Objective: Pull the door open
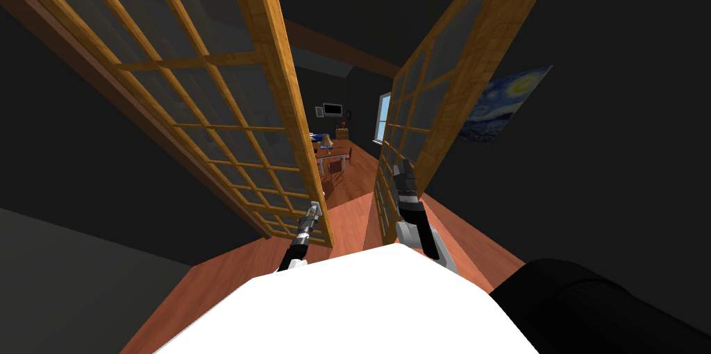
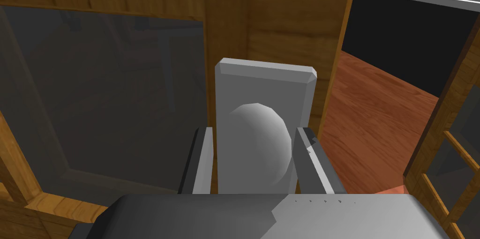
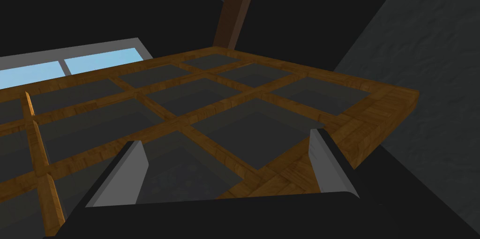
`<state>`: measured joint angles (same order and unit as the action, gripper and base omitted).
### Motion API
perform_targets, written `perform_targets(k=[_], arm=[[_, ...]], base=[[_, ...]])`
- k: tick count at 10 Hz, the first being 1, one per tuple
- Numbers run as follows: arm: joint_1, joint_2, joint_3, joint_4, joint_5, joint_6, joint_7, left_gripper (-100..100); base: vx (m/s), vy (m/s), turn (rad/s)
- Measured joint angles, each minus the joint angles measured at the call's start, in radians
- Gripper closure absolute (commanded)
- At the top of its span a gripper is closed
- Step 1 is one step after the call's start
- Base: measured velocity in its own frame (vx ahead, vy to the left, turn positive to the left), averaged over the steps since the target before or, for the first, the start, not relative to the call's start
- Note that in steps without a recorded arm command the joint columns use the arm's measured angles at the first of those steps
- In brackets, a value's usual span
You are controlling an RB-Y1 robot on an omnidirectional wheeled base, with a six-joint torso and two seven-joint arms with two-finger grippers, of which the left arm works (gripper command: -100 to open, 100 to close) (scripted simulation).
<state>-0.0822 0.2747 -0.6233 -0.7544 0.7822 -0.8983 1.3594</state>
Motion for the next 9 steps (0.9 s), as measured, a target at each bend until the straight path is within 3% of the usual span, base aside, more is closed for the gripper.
perform_targets(k=[1, 4, 6, 7, 8, 9], arm=[[-0.001, 0.016, -0.005, -0.011, -0.003, 0.007, 0.010, 100], [-0.030, 0.033, -0.024, 0.037, -0.020, -0.002, 0.058, 100], [-0.040, 0.043, -0.029, 0.045, -0.028, 0.001, 0.075, 100], [-0.045, 0.043, -0.029, 0.043, -0.028, -0.001, 0.077, 100], [-0.048, 0.054, -0.027, 0.038, -0.028, -0.011, 0.084, 100], [-0.062, 0.052, -0.032, 0.066, -0.031, -0.029, 0.100, 100]], base=[[0.022, 0.013, -0.095], [0.104, 0.012, -0.180], [0.123, 0.006, -0.109], [-0.087, 0.041, -0.188], [-0.157, 0.046, -0.101], [-0.157, 0.014, -0.103]])
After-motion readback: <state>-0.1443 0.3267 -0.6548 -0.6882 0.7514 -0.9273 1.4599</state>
